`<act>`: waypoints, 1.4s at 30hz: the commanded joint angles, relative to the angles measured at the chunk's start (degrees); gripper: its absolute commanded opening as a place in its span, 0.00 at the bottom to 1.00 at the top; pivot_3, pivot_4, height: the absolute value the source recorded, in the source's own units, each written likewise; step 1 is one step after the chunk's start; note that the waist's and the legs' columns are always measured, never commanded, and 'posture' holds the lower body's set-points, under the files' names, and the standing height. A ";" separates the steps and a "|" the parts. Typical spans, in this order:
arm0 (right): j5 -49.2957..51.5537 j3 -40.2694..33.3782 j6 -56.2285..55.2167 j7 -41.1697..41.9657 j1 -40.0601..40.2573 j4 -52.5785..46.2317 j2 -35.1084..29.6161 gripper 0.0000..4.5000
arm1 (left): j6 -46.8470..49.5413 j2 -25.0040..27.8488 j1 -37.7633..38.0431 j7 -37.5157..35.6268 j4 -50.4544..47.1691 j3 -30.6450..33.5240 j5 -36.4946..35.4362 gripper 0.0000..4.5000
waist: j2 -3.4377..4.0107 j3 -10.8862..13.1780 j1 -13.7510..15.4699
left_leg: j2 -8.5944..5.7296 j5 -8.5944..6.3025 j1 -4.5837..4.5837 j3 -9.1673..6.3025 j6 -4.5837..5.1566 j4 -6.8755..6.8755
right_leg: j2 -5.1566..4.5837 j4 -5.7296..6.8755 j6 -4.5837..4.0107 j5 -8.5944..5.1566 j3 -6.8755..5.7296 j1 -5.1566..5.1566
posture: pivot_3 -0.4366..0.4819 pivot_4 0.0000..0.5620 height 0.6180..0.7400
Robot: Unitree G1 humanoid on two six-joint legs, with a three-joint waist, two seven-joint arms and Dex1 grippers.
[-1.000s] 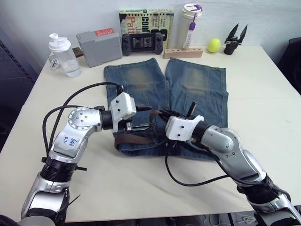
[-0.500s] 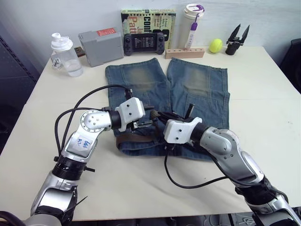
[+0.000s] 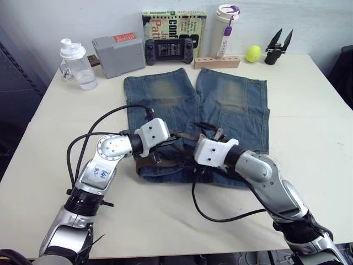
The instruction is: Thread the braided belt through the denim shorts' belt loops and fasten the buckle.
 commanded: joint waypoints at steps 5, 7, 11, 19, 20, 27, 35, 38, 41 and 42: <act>0.51 -3.34 1.31 0.07 1.45 -4.61 -0.54 0.76 | -1.01 0.81 0.02 0.47 -2.12 2.12 0.27 0.00 | 0.00 0.00 -0.07 | 0.01 0.00 0.01 0.01 0.00 0.00 | 0.01 0.00 0.00 0.00 0.00 0.00 | 0.48 0.27 0.88; 0.51 -3.21 1.54 0.06 1.44 -4.83 -0.43 0.76 | -1.28 0.74 0.07 0.41 -1.98 2.12 0.36 0.00 | 0.00 0.00 -0.02 | 0.00 0.00 0.00 0.01 0.00 0.00 | 0.01 0.00 0.00 0.00 0.00 0.00 | 0.48 0.27 0.88; 0.22 -2.71 1.55 -0.13 1.35 -4.86 -0.15 0.39 | -2.12 0.64 0.28 0.54 -1.73 2.34 0.39 0.00 | 0.00 0.00 -0.04 | 0.00 0.00 0.01 0.01 0.00 0.00 | 0.01 0.00 0.00 0.00 0.00 0.00 | 0.48 0.27 0.88; 0.39 -3.01 2.00 -0.08 2.26 -5.46 -0.17 0.02 | -2.66 1.86 3.32 2.45 -1.19 7.29 -1.31 0.00 | 0.00 0.00 -0.12 | 0.01 0.00 0.01 0.01 0.00 -0.01 | 0.01 0.00 0.00 0.00 0.00 0.00 | 0.48 0.27 0.88; 0.55 -3.12 2.09 -0.13 2.42 -5.57 -0.10 0.02 | -2.63 1.86 4.05 2.75 -1.66 7.79 -1.67 0.00 | 0.00 0.00 -0.09 | 0.01 0.00 0.01 0.00 0.00 -0.01 | 0.01 0.00 0.00 0.00 0.00 0.00 | 0.48 0.27 0.88; 0.71 -2.20 1.21 0.18 2.58 -6.31 0.27 0.02 | -3.12 1.83 7.51 2.43 -5.02 8.53 -3.35 0.00 | 0.00 0.00 -0.03 | 0.00 0.00 0.01 0.00 0.00 0.00 | -0.01 0.01 0.00 0.00 0.00 0.00 | 0.48 0.27 0.88; 0.12 -0.76 -0.51 0.61 1.92 -5.09 0.17 0.00 | 5.15 2.24 7.09 -2.31 -8.78 12.68 -15.21 0.65 | 0.00 0.00 -0.13 | 0.01 0.00 0.02 0.00 0.00 0.00 | 0.00 0.01 0.00 0.00 0.00 0.00 | 0.48 0.27 0.88; 0.13 -0.65 -0.98 0.42 1.56 -4.58 0.45 0.00 | 5.60 3.04 6.88 -3.58 -8.49 12.57 -16.21 0.72 | 0.00 0.00 -0.07 | 0.00 0.00 0.02 -0.01 0.00 0.00 | -0.01 0.01 0.00 0.00 0.00 0.01 | 0.48 0.27 0.88; 0.48 -0.46 -1.78 0.56 1.38 -4.31 0.64 0.00 | 5.69 3.08 6.39 -4.82 -8.32 11.95 -16.70 0.72 | 0.00 0.00 -0.09 | -0.01 0.00 0.02 -0.01 0.00 0.01 | -0.01 0.00 0.00 0.00 0.00 0.02 | 0.48 0.27 0.88; 0.55 -0.40 -1.98 0.66 1.36 -4.28 0.63 0.00 | 5.69 3.06 6.26 -5.07 -8.27 11.78 -16.61 0.72 | 0.00 0.00 -0.10 | 0.00 0.00 0.02 -0.01 0.00 0.00 | 0.00 0.00 0.00 0.00 0.00 0.02 | 0.48 0.27 0.88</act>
